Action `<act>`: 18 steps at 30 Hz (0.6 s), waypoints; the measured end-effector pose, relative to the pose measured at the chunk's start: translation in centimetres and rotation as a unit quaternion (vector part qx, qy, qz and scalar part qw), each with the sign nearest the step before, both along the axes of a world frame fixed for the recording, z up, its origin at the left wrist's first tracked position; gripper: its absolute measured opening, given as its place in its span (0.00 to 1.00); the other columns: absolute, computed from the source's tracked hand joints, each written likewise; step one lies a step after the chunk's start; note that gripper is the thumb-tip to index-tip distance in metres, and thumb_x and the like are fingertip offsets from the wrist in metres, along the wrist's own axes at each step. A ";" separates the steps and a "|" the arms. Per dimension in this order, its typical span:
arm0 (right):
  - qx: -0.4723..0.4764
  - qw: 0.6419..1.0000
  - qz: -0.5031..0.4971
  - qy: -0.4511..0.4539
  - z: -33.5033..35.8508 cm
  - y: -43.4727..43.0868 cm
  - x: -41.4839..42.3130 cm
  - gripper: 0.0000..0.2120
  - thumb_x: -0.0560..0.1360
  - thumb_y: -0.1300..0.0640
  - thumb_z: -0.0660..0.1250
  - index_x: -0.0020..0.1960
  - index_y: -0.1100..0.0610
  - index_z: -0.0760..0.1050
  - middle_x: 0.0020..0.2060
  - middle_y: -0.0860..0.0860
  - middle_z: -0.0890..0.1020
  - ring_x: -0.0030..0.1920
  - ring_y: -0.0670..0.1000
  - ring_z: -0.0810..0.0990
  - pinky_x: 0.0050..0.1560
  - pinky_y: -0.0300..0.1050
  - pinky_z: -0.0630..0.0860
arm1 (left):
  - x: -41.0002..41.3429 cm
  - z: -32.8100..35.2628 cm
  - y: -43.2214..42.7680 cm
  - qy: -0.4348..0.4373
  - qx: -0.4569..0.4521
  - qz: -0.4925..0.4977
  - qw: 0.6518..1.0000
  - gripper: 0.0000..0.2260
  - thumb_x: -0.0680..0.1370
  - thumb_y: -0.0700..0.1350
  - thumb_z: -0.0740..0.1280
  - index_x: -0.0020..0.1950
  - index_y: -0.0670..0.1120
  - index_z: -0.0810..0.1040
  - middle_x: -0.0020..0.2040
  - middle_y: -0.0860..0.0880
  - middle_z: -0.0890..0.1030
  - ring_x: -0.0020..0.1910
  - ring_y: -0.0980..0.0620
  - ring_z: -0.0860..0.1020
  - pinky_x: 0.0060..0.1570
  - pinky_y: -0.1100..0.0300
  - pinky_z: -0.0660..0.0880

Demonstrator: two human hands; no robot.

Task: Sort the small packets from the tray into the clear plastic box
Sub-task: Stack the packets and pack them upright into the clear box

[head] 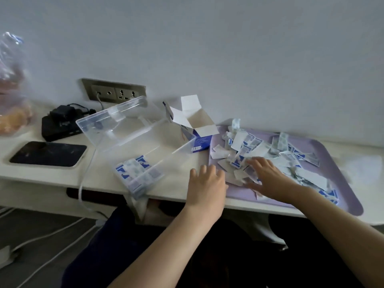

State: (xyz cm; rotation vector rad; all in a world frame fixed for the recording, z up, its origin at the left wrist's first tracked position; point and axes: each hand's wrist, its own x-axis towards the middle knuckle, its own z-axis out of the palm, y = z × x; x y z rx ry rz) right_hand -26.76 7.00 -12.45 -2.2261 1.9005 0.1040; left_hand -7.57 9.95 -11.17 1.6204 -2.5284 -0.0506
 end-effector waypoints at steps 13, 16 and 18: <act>0.030 0.995 -0.087 -0.032 0.8 -1.1 -2.5 0.36 0.69 0.41 0.69 0.70 0.56 0.62 0.65 0.53 0.69 0.65 0.53 0.67 0.60 0.46 0.67 | -6.9 -3.3 -3.4 -0.028 0.074 0.021 0.997 0.24 0.81 0.55 0.57 0.70 0.41 0.62 0.67 0.42 0.66 0.66 0.43 0.66 0.60 0.54 0.65; 0.039 0.994 -0.093 -0.036 0.8 -1.4 -2.0 0.30 0.71 0.45 0.70 0.66 0.58 0.65 0.62 0.54 0.72 0.62 0.54 0.72 0.51 0.45 0.69 | -8.2 -3.6 -3.6 0.007 0.076 0.034 0.997 0.23 0.80 0.57 0.56 0.68 0.42 0.65 0.66 0.42 0.67 0.65 0.44 0.66 0.60 0.54 0.65; 0.035 0.994 -0.097 -0.030 0.7 -1.5 -1.9 0.23 0.72 0.48 0.70 0.59 0.59 0.66 0.59 0.55 0.75 0.58 0.55 0.75 0.44 0.44 0.66 | -8.5 -3.8 -3.8 0.006 0.075 0.042 0.996 0.20 0.81 0.54 0.58 0.67 0.43 0.65 0.66 0.42 0.68 0.65 0.43 0.67 0.60 0.54 0.65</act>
